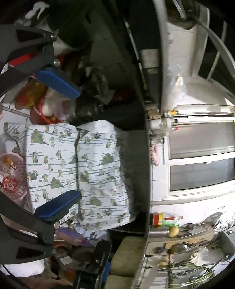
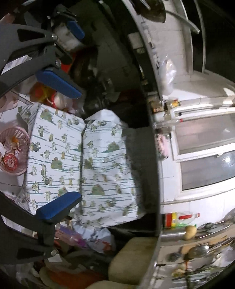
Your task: Collect trash
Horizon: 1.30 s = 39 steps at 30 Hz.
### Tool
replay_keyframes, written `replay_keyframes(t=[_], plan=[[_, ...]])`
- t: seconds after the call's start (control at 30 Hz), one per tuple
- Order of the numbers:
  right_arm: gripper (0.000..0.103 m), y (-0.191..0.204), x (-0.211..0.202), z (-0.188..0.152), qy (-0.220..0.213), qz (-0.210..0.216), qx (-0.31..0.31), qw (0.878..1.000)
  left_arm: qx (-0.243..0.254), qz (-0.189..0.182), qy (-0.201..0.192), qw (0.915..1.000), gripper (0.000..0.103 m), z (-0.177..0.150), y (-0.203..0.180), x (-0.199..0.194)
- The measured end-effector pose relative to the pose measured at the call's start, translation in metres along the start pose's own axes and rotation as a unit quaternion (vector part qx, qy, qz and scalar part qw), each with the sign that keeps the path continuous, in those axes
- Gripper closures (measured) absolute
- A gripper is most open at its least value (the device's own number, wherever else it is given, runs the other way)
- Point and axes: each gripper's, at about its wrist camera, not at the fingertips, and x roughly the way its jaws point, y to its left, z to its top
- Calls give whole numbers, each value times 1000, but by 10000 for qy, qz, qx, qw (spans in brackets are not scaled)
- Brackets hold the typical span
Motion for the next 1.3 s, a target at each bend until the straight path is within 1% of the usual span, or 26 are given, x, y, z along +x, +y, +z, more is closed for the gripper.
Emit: replay_keyframes(t=[0.1,0.2,0.3,0.4,0.5,0.6,0.87,1.17,1.3], plan=[[0,9,-19,9,-122,-110,-200,9997,24,265,86,9996,0,14,2,-14],[0,20,-37,16,-349,-368,-441,9977,-221,454,-57,9987,0,25,12,-31],[0,33,-47,19,-418,-547,-643,9956,-390,403,18,9984,0,34,20,-45],[0,43,-54,20,-446,-539,-747,9947,-506,364,123,9980,0,39,27,-55],[0,48,-59,19,-468,-556,-816,9940,-387,428,141,9982,0,41,28,-61],[0,51,-62,15,-511,-645,-817,9933,-298,458,338,9979,0,40,30,-58],[0,49,-64,8,-482,-661,-731,9940,-271,454,348,9980,0,40,33,-58],[0,40,-69,10,-529,-726,-560,9944,-269,483,344,9979,0,42,35,-57],[0,38,-70,10,-563,-776,-500,9941,-324,371,395,9980,0,43,36,-54]])
